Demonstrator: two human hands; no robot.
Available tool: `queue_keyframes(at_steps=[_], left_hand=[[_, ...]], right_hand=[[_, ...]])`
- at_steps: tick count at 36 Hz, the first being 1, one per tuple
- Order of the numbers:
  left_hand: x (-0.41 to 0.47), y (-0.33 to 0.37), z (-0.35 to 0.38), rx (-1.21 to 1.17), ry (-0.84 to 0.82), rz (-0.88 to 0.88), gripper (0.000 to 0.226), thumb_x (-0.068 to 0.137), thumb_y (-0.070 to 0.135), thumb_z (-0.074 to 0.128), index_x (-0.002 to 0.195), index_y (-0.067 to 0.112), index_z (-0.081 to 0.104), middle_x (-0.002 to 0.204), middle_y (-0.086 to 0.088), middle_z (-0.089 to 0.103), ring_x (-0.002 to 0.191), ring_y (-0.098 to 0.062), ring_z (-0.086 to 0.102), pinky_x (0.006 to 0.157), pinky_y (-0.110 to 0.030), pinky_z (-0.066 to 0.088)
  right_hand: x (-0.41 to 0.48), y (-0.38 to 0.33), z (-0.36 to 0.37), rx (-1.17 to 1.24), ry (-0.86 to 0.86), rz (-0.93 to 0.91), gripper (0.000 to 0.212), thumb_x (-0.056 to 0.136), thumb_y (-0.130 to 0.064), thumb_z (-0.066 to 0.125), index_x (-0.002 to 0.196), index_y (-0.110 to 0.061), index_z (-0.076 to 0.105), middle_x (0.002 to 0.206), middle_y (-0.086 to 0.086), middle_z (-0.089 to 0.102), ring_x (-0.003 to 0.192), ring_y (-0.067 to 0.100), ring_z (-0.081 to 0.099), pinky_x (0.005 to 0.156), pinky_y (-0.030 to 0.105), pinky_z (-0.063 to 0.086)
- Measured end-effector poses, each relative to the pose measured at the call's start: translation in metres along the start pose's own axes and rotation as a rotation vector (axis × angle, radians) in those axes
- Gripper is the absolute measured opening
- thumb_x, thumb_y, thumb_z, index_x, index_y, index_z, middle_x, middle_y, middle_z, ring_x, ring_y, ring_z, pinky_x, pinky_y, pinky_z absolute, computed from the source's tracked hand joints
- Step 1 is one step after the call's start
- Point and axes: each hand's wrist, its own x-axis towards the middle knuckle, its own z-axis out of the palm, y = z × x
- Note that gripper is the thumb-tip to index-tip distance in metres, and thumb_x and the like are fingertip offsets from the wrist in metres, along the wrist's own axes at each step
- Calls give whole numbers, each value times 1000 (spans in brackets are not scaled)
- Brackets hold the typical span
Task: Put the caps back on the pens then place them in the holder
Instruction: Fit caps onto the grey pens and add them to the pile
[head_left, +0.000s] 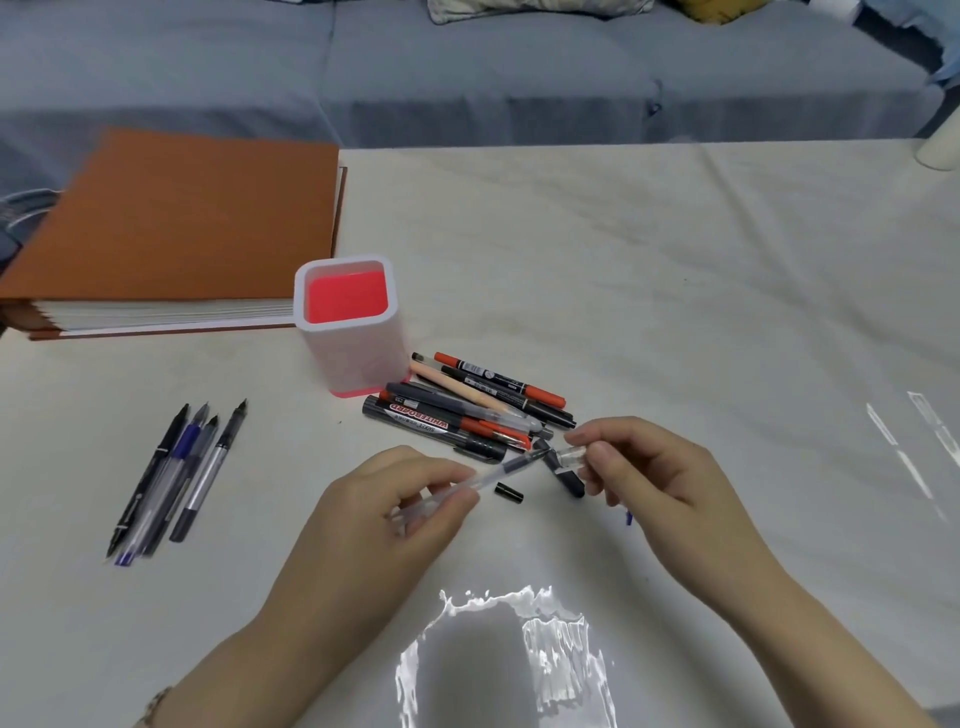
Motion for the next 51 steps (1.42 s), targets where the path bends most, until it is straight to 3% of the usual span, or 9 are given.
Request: queue_keyframes(at_steps=[10, 14, 20, 26, 34, 40, 45, 47, 51], left_hand=[[-1, -4, -1, 49, -11, 51, 7, 70, 43, 61, 68, 50, 61, 81, 12, 63, 72, -6, 57, 59, -5, 37], [-2, -5, -1, 59, -9, 65, 9, 69, 52, 52, 71, 50, 61, 82, 10, 62, 72, -9, 57, 58, -6, 37], [-3, -7, -1, 83, -20, 73, 17, 69, 54, 50, 73, 45, 64, 79, 9, 62, 73, -13, 57, 58, -7, 37], [-1, -7, -4, 133, -20, 125, 28, 73, 51, 51, 95, 38, 61, 81, 9, 61, 70, -10, 56, 58, -7, 37], [-2, -7, -5, 60, -42, 169, 20, 75, 46, 53, 91, 38, 62, 83, 17, 60, 73, -9, 56, 60, -5, 36], [-3, -6, -4, 46, -28, 212, 17, 76, 41, 55, 91, 35, 62, 82, 14, 59, 69, -11, 56, 58, -9, 39], [0, -2, -8, 178, 8, 360, 15, 81, 30, 57, 92, 25, 66, 74, 10, 52, 57, -8, 49, 51, -15, 40], [2, -1, -12, 379, -5, 496, 11, 80, 23, 58, 89, 25, 64, 68, 8, 55, 52, -13, 48, 41, -24, 40], [4, -4, -14, 705, -86, 711, 18, 66, 9, 65, 76, 24, 68, 66, 4, 60, 50, -17, 46, 38, -21, 27]], right_hand=[[1, -5, 2, 4, 29, -11, 26, 88, -4, 52, 80, -24, 66, 61, -8, 61, 55, 2, 52, 55, 7, 39], [1, -5, 3, -18, -2, -12, 15, 81, -22, 53, 81, -27, 67, 64, -10, 64, 60, 2, 56, 56, 6, 40], [0, -6, 4, -80, -16, -32, 18, 76, -28, 51, 79, -33, 68, 65, -15, 64, 61, 1, 57, 54, 6, 38], [2, -8, 0, -98, -58, -44, 19, 83, -21, 57, 77, -33, 70, 66, -16, 66, 61, 1, 58, 56, 6, 40], [1, -9, -3, -180, -122, -154, 18, 70, -43, 55, 84, -43, 68, 75, -24, 68, 68, 4, 60, 59, 6, 41], [0, -3, 0, -145, -108, -240, 19, 72, -39, 54, 82, -42, 69, 70, -22, 66, 60, 4, 59, 60, 5, 41], [3, 5, 5, -206, -133, -301, 18, 75, -36, 54, 84, -39, 69, 64, -15, 64, 60, 6, 59, 62, 6, 40], [3, 12, 6, -273, -182, -297, 18, 75, -38, 55, 85, -41, 69, 66, -12, 65, 60, 5, 60, 61, 5, 39], [-2, 27, 11, -341, -264, -228, 21, 74, -44, 53, 89, -53, 63, 69, -13, 66, 64, 5, 61, 64, 8, 42]])
